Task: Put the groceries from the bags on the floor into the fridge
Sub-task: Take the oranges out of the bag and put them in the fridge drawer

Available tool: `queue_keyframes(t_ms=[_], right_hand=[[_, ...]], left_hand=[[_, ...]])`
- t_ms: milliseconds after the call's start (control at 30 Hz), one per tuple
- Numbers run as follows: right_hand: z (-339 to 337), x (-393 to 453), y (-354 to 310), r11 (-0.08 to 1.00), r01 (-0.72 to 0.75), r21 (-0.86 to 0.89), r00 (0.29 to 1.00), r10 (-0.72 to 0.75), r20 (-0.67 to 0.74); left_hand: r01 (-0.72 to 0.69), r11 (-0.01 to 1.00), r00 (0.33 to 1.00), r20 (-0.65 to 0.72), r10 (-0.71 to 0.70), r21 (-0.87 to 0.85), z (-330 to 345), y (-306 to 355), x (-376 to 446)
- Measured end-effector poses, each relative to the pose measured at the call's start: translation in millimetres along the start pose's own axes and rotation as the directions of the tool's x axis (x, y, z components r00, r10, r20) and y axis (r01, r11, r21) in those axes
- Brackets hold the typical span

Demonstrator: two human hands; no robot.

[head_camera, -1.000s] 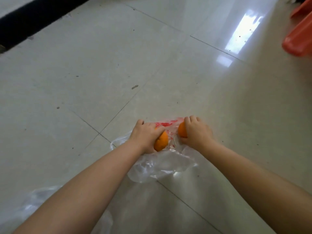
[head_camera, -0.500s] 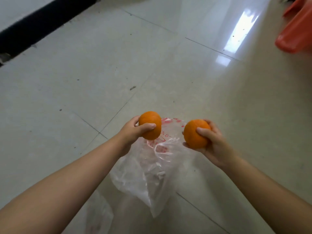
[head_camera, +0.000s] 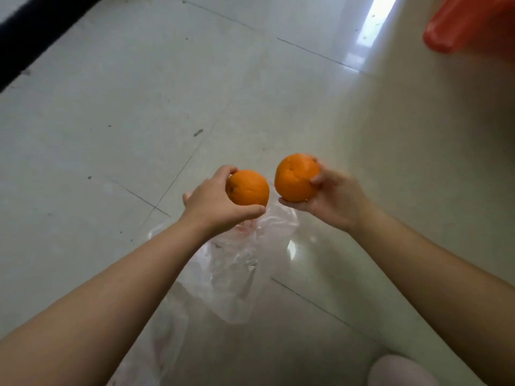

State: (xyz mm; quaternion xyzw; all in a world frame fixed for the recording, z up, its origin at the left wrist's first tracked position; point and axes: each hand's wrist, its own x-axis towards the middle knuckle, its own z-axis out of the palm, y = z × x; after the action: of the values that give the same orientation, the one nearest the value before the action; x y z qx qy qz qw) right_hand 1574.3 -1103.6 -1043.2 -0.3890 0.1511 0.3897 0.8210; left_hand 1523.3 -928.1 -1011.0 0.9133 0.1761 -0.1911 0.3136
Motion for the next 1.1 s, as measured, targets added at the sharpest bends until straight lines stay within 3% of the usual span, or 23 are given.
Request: queue_keyframes(t_ms=[100,233,500,633,800,1100], right_hand=[[26,-43,-21,0.986,0.009,-0.164,0.999,-0.017,-0.047],[70,-107,-53,0.957,0.059,-0.284,0.977,-0.114,-0.182],[184,-235,-208,0.743,0.117,-0.659,0.878,-0.387,-0.281],[241,-312,-307,0.573,0.176,-0.8,0.736,-0.617,-0.279],[302,-425,-399,0.432,0.214,-0.876,0.484,-0.826,-0.289],[352,-670,-503,0.218,0.079,-0.973,0.138,-0.969,-0.206]], left_hand=[[-0.011,0.997,1.0,0.017,0.012,-0.074,-26,26,-33],[-0.063,0.997,0.998,-0.009,0.062,-0.035,-81,76,-75],[-0.201,0.98,0.98,-0.011,0.201,0.008,-223,237,-147],[-0.346,0.935,0.938,0.009,0.346,0.077,-296,341,-181],[-0.552,0.817,0.829,0.003,0.56,0.168,-377,470,-243],[-0.86,0.474,0.496,0.089,0.864,0.187,-425,669,-393]])
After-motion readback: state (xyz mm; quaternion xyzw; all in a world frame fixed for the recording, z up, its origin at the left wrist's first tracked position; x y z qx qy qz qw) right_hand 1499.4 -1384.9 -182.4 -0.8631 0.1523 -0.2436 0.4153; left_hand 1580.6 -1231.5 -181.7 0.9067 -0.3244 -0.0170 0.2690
